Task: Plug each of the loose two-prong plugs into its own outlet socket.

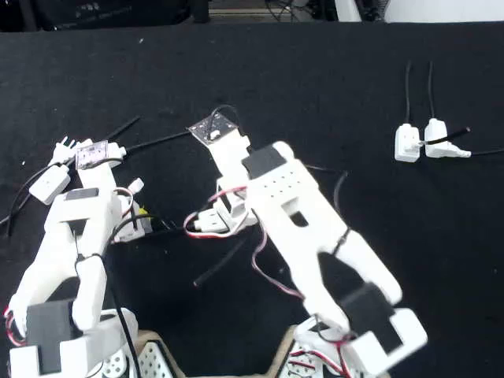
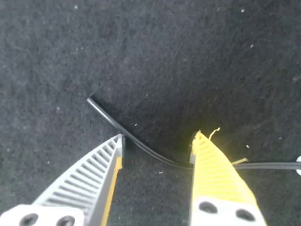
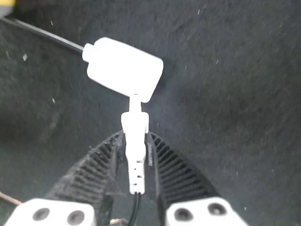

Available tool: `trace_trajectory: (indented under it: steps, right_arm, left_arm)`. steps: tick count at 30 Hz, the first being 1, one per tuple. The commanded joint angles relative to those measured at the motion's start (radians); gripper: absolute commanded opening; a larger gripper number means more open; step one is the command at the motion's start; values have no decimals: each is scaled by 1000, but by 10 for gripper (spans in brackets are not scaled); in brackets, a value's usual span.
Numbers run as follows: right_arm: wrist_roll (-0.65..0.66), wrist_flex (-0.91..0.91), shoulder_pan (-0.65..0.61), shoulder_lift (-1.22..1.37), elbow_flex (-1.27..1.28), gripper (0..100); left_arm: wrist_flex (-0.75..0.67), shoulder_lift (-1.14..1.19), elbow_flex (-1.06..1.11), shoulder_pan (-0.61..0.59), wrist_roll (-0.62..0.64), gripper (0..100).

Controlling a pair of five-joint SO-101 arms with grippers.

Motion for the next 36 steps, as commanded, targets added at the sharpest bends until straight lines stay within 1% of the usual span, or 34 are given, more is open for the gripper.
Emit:
trace_trajectory:
  steps: [1, 8, 14, 36]
  right_arm:
    - [-9, 60, 15, 65, -139, 11]
    - [-51, 198, 15, 236, -341, 11]
    - [-66, 284, 15, 348, -460, 11]
    - [-77, 275, 15, 367, -478, 11]
  left_arm:
    - [-26, -75, 77, -4, -9, 234]
    - [-83, -247, 185, -4, -9, 234]
    - [-83, -265, 194, -4, -9, 234]
    - [-103, -267, 188, -5, -2, 234]
